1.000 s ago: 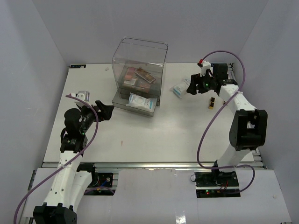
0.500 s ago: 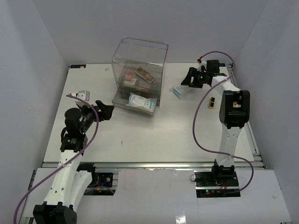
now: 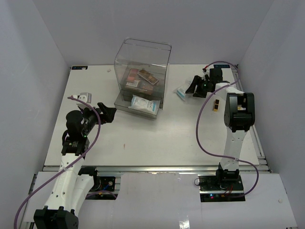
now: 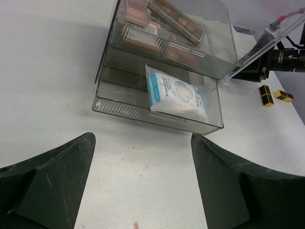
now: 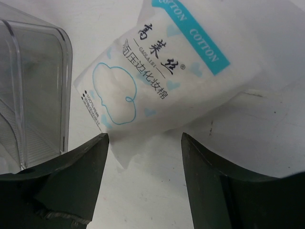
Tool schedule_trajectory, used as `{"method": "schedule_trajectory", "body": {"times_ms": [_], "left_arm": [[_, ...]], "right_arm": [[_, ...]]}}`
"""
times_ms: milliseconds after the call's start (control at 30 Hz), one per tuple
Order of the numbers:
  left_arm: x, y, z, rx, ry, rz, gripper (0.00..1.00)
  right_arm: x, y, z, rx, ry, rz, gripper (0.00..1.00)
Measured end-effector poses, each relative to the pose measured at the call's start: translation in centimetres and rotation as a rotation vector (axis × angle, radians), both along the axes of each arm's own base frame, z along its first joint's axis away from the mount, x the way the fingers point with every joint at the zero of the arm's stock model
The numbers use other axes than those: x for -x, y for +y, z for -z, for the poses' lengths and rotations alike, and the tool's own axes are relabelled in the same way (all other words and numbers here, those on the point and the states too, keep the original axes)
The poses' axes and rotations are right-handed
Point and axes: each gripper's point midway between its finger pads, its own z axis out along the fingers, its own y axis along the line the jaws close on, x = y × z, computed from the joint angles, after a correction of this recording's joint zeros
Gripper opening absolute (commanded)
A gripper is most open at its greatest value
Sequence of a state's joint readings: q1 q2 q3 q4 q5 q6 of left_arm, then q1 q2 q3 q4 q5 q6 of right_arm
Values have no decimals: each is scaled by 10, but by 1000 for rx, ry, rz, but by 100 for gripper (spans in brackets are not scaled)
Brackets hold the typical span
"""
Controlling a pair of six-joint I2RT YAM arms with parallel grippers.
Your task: Organize the makeup
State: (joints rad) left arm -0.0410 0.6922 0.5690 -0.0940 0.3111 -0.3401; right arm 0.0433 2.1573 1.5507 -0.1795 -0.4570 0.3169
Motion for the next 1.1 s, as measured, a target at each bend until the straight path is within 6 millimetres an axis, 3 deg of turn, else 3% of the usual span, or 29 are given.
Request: {"method": "schedule_trajectory", "body": {"times_ms": [167, 333, 600, 900, 1100], "left_arm": [[0, 0, 0, 0, 0, 0, 93], [0, 0, 0, 0, 0, 0, 93], [0, 0, 0, 0, 1, 0, 93], [-2, 0, 4, -1, 13, 0, 93], [-2, 0, 5, -1, 18, 0, 93]], "right_arm": [[9, 0, 4, -13, 20, 19, 67], [26, 1, -6, -57, 29, 57, 67], [9, 6, -15, -134, 8, 122, 63], [-9, 9, 3, -185, 46, 164, 39], [-18, 8, -4, -195, 18, 168, 19]]}}
